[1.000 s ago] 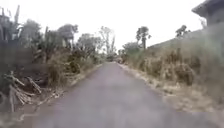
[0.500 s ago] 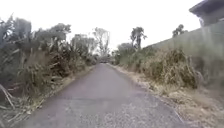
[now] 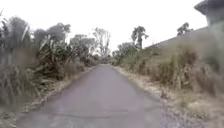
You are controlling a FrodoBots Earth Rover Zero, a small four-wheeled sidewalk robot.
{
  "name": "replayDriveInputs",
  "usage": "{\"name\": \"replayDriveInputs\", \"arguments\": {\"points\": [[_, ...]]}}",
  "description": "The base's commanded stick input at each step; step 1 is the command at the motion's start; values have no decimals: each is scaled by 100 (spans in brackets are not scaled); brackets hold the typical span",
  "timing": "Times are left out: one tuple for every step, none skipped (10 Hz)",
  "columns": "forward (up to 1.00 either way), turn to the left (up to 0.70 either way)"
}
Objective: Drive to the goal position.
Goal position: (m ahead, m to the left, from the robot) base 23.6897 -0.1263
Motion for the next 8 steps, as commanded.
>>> {"name": "replayDriveInputs", "arguments": {"points": [[100,0],[100,0],[100,0],[100,0],[100,0],[100,0],[100,0],[100,0]]}}
